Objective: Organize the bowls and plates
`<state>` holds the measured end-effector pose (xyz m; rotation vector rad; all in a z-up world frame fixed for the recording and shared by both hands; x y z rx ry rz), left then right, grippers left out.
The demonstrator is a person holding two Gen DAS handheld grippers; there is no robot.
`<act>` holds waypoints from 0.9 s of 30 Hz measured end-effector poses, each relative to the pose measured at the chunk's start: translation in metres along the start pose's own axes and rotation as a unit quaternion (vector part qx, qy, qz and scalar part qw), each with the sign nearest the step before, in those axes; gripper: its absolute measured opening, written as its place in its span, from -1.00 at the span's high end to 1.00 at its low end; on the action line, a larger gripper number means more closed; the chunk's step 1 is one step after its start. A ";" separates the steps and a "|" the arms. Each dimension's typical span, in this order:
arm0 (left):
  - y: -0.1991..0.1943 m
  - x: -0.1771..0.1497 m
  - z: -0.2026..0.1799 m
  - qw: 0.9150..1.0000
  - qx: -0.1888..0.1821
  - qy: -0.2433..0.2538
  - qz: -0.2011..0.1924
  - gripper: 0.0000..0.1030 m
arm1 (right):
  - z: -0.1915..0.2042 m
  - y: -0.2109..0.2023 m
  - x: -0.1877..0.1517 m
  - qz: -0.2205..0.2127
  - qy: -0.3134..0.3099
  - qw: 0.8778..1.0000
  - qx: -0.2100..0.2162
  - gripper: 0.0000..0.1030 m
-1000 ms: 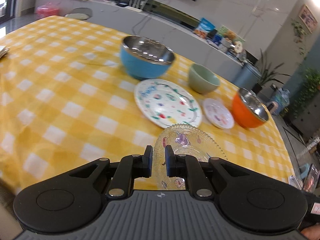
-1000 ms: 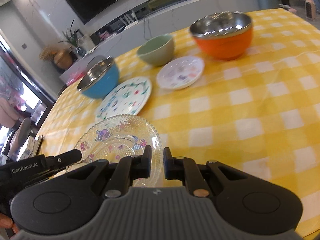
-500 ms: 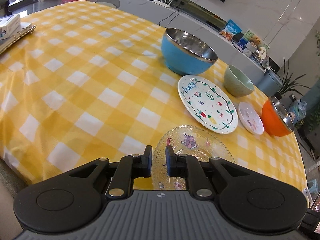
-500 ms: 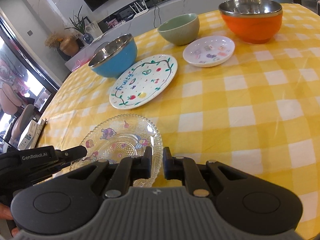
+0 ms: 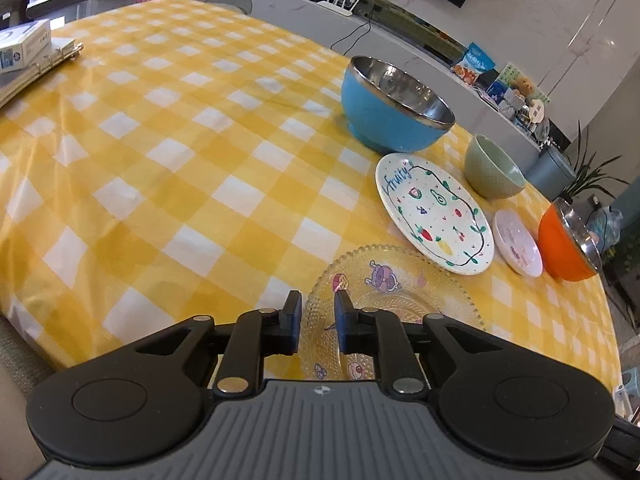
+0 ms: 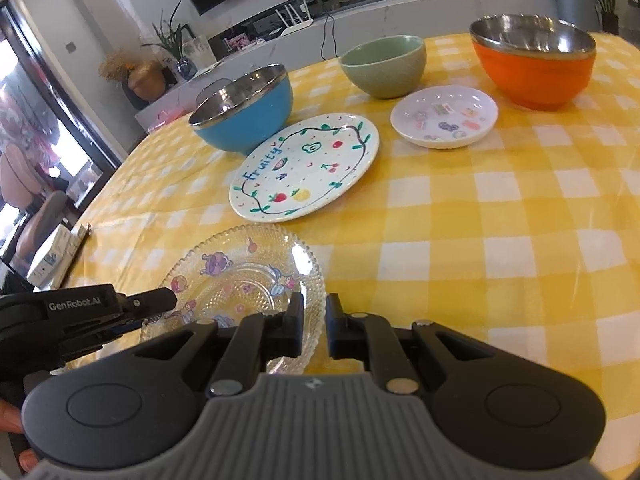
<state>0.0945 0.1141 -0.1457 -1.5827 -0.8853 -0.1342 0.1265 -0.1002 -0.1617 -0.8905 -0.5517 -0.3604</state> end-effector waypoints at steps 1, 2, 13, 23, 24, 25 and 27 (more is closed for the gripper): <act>0.000 0.000 0.000 1.000 0.001 0.002 -0.001 0.63 | 0.000 0.000 0.000 0.000 0.000 1.000 0.001 0.82; 0.000 0.000 -0.001 1.000 0.001 0.003 -0.002 0.63 | 0.000 0.001 -0.001 0.000 -0.001 1.000 0.002 0.81; -0.014 0.011 -0.003 0.999 -0.004 0.003 -0.043 0.40 | -0.006 -0.019 0.010 -0.035 -0.021 0.999 -0.018 0.14; -0.035 0.045 -0.027 0.996 -0.002 0.040 -0.084 0.37 | -0.023 -0.032 0.030 -0.067 0.010 0.997 -0.034 -0.29; -0.036 0.050 -0.031 0.995 0.001 0.045 -0.087 0.37 | -0.024 -0.032 0.031 -0.068 0.011 0.997 -0.037 -0.37; -0.036 0.055 -0.035 0.995 0.000 0.049 -0.087 0.37 | -0.026 -0.033 0.033 -0.071 0.012 0.997 -0.041 -0.41; -0.035 0.063 -0.043 0.995 -0.017 0.050 -0.080 0.33 | -0.029 -0.033 0.037 -0.073 0.019 0.996 -0.045 -0.41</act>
Point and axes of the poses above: each gripper's, at about its wrist camera, not at the fingertips, and y roughly the way its jaws point, z to its left, x to its top, the point moved 10 cm from there along y, roughly the way its jaws point, and after that the axes turned 8 degrees about x, right-handed, at the moved point
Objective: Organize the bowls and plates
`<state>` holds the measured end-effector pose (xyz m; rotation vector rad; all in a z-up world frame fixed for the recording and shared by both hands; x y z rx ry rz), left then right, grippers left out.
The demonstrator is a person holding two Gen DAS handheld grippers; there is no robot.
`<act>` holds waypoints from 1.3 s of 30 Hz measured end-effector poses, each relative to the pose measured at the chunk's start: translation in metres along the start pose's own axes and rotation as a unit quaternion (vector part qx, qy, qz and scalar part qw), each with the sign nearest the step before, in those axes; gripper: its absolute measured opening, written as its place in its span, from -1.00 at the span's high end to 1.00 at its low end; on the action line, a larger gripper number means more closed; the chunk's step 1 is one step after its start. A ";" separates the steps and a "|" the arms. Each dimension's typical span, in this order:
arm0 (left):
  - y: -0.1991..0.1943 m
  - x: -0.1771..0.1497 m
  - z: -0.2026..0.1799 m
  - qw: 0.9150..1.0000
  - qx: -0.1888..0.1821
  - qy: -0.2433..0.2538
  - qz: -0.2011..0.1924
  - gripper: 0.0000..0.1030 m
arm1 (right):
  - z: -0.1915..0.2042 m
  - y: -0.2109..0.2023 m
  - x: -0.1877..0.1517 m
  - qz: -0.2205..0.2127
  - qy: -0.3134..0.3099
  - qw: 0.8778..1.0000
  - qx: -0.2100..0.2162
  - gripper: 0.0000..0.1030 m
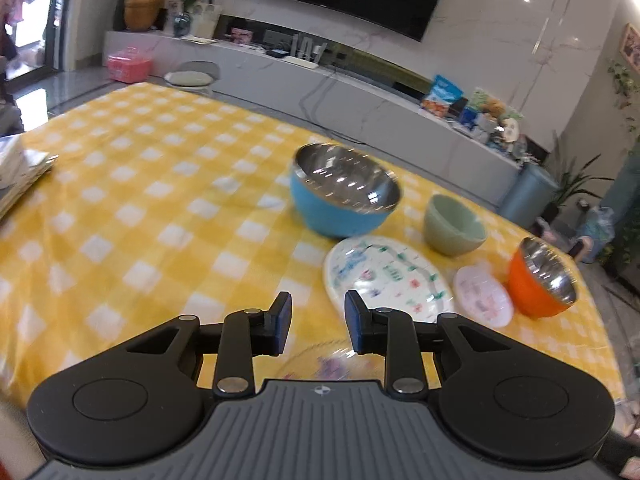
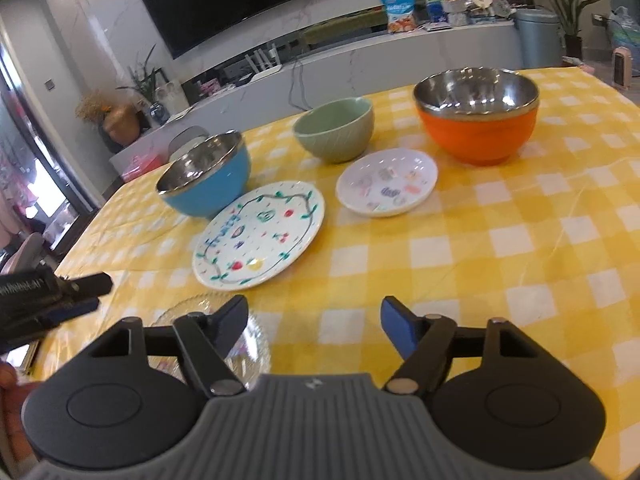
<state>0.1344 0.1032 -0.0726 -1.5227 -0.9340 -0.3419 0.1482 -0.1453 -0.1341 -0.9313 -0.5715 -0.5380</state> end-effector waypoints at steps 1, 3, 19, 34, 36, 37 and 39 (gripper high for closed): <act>0.002 0.004 -0.003 1.000 -0.008 -0.003 0.007 0.12 | -0.001 0.001 0.002 0.001 0.006 1.000 0.000 -0.41; 0.008 0.011 -0.008 0.999 -0.025 -0.009 0.026 -0.20 | -0.004 0.003 0.006 0.000 0.020 1.000 0.003 -0.41; 0.083 0.018 -0.011 0.989 -0.082 -0.066 0.101 -0.11 | -0.029 0.055 0.032 0.002 0.213 0.974 0.081 0.13; 0.132 0.007 0.004 0.979 -0.108 -0.124 0.122 0.24 | -0.045 0.087 0.034 -0.005 0.273 0.954 0.126 0.65; 0.134 0.007 0.004 0.979 -0.110 -0.124 0.120 0.31 | -0.045 0.089 0.034 -0.006 0.275 0.953 0.130 0.68; 0.134 0.007 0.004 0.979 -0.112 -0.125 0.119 0.36 | -0.045 0.090 0.034 -0.007 0.274 0.953 0.132 0.70; 0.136 0.006 0.004 0.978 -0.116 -0.127 0.117 0.41 | -0.045 0.091 0.034 -0.009 0.273 0.952 0.137 0.71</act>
Point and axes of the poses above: each gripper's, at about its wrist camera, not at the fingertips, and y roughly the way its jaws point, z to its left, x to its top, the point moved 10 cm from there along y, roughly the way its jaws point, and after that the axes turned 8 degrees about x, right-handed, at the moved point
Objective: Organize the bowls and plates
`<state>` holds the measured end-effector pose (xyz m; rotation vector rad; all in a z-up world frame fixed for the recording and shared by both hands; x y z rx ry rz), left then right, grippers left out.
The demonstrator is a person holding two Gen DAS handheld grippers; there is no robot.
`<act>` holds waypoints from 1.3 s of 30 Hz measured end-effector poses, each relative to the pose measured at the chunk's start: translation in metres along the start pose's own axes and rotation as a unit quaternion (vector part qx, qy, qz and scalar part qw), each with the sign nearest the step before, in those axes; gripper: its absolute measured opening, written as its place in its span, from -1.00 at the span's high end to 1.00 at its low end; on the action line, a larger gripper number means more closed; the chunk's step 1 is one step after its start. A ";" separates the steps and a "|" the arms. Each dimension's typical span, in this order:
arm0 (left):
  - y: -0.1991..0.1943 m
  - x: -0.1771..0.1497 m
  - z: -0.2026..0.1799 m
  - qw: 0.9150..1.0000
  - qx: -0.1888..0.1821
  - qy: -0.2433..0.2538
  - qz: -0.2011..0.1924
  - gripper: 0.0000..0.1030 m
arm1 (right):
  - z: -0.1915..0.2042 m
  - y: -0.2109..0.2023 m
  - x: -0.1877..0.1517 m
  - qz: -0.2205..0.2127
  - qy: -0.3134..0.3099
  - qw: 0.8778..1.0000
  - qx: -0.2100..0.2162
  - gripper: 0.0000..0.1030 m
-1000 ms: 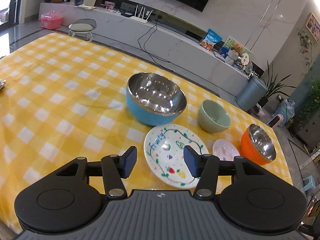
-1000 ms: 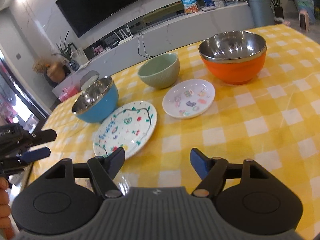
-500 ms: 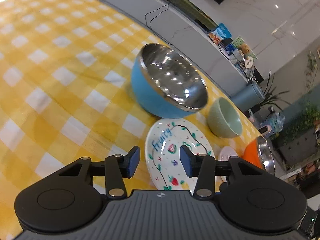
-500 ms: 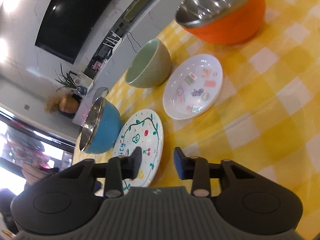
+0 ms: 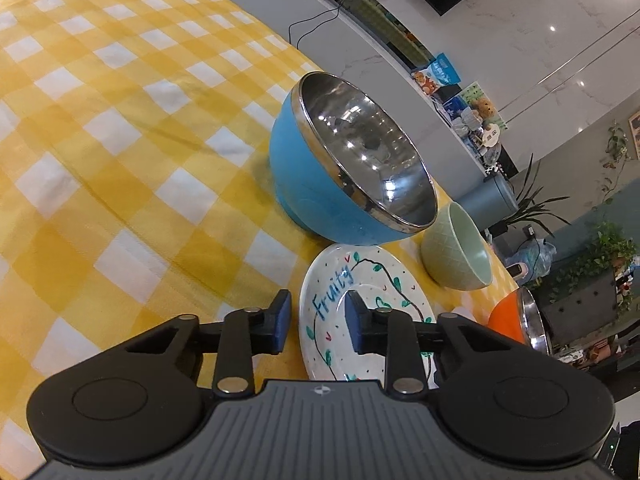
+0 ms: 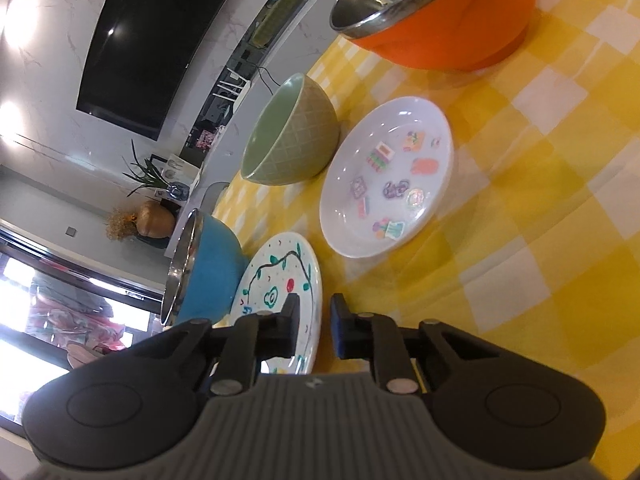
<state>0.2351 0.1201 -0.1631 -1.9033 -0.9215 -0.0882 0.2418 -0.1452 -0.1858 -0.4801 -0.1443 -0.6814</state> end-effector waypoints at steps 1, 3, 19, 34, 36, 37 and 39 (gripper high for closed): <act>0.001 0.000 0.001 1.000 0.000 0.000 -0.001 0.47 | 0.000 0.001 0.000 -0.001 0.001 1.000 0.004 0.74; 0.002 0.000 0.002 1.000 0.002 -0.001 -0.003 0.59 | -0.001 0.003 -0.001 0.000 -0.003 1.000 0.003 0.84; -0.007 -0.001 0.003 1.000 -0.010 -0.010 -0.014 0.81 | 0.005 -0.007 -0.001 0.001 0.012 1.000 0.010 0.97; -0.048 -0.008 -0.006 0.999 -0.021 -0.020 -0.027 0.81 | 0.023 -0.034 -0.014 0.013 -0.002 1.000 0.016 0.95; -0.057 -0.010 -0.006 0.999 -0.024 -0.024 -0.029 0.81 | 0.025 -0.039 -0.019 0.017 -0.003 1.000 0.018 0.95; -0.062 -0.011 -0.006 0.999 -0.024 -0.025 -0.031 0.81 | 0.027 -0.042 -0.021 0.019 -0.003 1.000 0.019 0.94; -0.071 -0.014 -0.006 0.999 -0.024 -0.023 -0.034 0.81 | 0.031 -0.049 -0.026 0.023 -0.007 0.999 0.022 0.94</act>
Point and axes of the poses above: each gripper's, at about its wrist camera, not at the fingertips, and y roughly the way its jaws point, z to its left, x to its top, the point moved 10 cm from there along y, roughly the way its jaws point, and after that the axes turned 8 degrees about x, right-handed, at the moved point
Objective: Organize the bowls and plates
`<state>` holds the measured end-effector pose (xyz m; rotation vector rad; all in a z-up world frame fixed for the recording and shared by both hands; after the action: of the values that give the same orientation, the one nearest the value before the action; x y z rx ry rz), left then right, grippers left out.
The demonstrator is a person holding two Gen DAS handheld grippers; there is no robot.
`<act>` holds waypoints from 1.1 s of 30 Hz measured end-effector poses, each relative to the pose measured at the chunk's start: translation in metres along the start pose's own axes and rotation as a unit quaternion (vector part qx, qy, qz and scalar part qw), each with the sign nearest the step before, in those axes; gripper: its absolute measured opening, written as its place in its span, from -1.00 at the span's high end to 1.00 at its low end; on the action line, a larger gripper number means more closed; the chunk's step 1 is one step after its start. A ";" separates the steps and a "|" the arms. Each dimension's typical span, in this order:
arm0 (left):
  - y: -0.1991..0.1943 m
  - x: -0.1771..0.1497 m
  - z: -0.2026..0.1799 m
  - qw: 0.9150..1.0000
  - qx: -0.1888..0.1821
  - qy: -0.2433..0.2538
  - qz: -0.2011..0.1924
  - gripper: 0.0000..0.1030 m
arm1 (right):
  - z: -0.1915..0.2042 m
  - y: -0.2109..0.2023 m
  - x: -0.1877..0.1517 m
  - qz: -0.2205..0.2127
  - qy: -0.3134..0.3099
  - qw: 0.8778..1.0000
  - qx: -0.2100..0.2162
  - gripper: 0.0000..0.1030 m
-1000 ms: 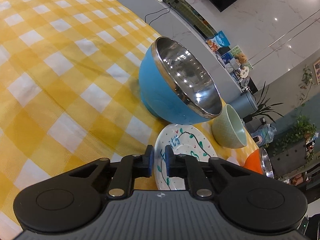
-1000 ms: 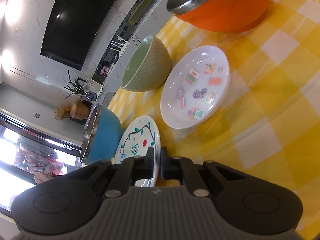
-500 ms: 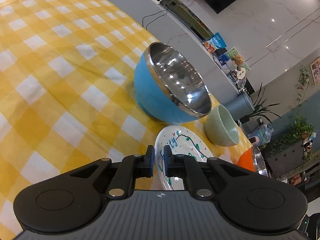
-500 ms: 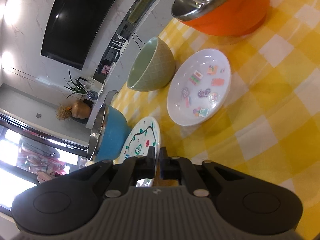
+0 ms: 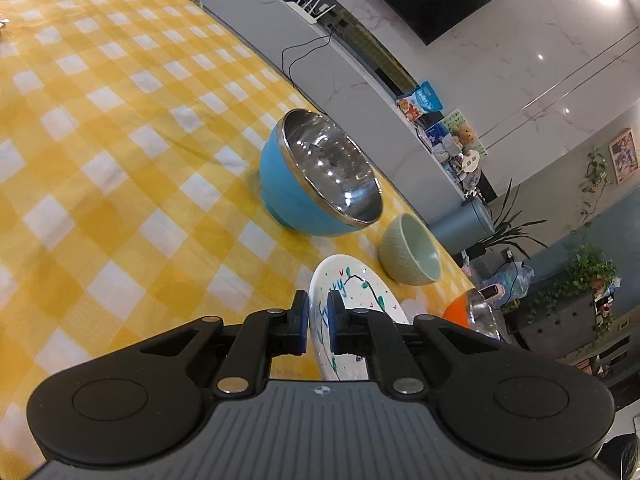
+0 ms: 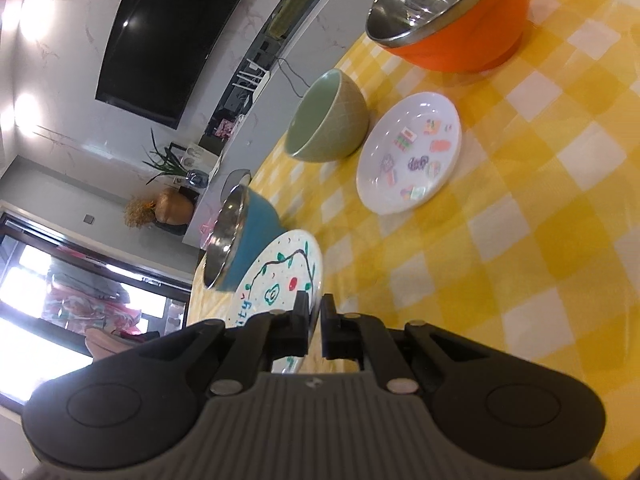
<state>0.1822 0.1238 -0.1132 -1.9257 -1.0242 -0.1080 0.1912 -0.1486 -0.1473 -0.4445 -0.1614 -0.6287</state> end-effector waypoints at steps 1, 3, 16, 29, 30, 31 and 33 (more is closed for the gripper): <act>-0.004 -0.001 0.000 1.000 0.001 0.001 -0.001 0.81 | 0.002 -0.003 -0.003 0.002 -0.002 1.000 0.000 0.94; -0.014 -0.003 0.001 1.000 0.001 0.002 -0.005 0.81 | 0.006 -0.009 -0.009 0.006 -0.004 1.000 0.005 0.94; -0.060 -0.032 0.010 1.000 0.013 0.016 -0.014 0.81 | 0.016 -0.040 -0.052 0.028 -0.008 1.000 0.010 0.92; -0.061 -0.057 0.037 0.999 0.048 0.018 0.005 0.81 | 0.006 -0.039 -0.076 0.055 -0.036 0.998 -0.021 0.91; -0.060 -0.058 0.040 0.999 0.050 0.016 0.007 0.81 | 0.006 -0.037 -0.077 0.056 -0.042 0.997 -0.024 0.91; -0.058 -0.058 0.042 0.999 0.051 0.014 0.009 0.81 | 0.005 -0.036 -0.078 0.057 -0.046 0.997 -0.027 0.91; -0.056 -0.060 0.045 0.998 0.055 0.012 0.012 0.81 | 0.004 -0.033 -0.079 0.058 -0.050 0.997 -0.030 0.91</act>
<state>0.0900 0.1340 -0.1279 -1.8325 -0.9699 -0.0598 0.1087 -0.1284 -0.1538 -0.5403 -0.2114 -0.4993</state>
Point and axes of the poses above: each gripper's, at about its wrist camera, not at the fingertips, and y roughly the way its jaws point, z to its left, x to its top, the point moved 10 cm from there along y, roughly the way its jaws point, and after that the axes turned 8 degrees about x, right-handed, at the moved point
